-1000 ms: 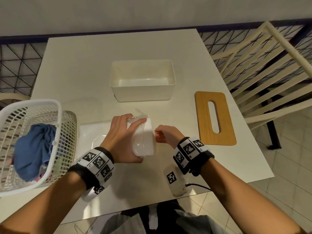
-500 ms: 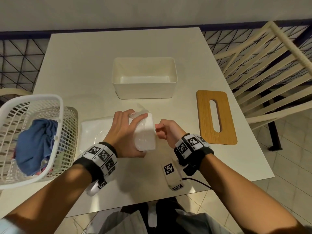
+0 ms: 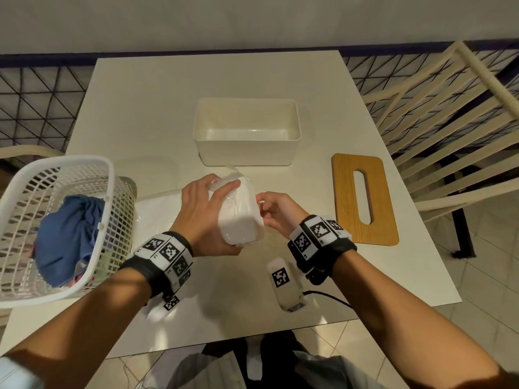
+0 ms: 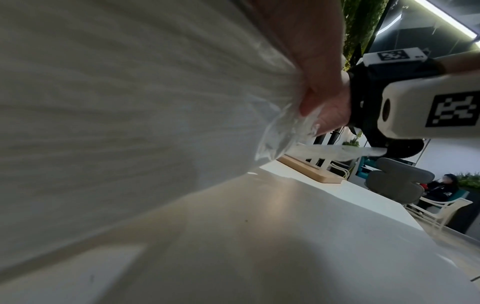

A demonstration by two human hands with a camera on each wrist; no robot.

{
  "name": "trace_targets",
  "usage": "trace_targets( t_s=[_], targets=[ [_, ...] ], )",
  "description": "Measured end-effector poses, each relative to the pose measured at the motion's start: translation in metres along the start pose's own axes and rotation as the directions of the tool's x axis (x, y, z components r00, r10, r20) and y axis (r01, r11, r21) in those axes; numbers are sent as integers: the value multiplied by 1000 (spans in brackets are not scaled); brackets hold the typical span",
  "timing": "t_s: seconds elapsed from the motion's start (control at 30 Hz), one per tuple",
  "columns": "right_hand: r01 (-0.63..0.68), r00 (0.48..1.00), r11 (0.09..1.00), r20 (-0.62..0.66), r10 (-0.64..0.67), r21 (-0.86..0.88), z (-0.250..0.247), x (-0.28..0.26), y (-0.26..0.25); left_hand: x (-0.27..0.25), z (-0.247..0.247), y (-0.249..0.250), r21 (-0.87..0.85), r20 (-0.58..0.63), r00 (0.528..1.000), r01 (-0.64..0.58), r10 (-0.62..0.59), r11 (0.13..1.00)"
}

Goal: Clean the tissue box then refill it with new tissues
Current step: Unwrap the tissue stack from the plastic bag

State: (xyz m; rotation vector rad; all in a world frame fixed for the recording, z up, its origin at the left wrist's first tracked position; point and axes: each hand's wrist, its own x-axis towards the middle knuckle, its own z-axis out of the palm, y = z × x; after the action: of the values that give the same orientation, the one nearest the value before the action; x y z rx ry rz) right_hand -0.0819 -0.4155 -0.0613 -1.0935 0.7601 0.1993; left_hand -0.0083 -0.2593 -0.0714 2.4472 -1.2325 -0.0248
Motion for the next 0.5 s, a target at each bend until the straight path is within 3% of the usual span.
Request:
trace_targets(
  t_s=[0.23,0.37,0.5],
  targets=[
    [-66,997,987,35,62,147,-6,5,-1,-4,4,0,23,-24,996,-82,82,996],
    [-43,992,975,125,15,218,-3,4,0,0,4,-4,-8,-19,1000,1,-1,1000],
    [28,980,995,192,-47,101,-7,7,6,0,3,-4,-14,-12,1000,8,-8,1000]
  ],
)
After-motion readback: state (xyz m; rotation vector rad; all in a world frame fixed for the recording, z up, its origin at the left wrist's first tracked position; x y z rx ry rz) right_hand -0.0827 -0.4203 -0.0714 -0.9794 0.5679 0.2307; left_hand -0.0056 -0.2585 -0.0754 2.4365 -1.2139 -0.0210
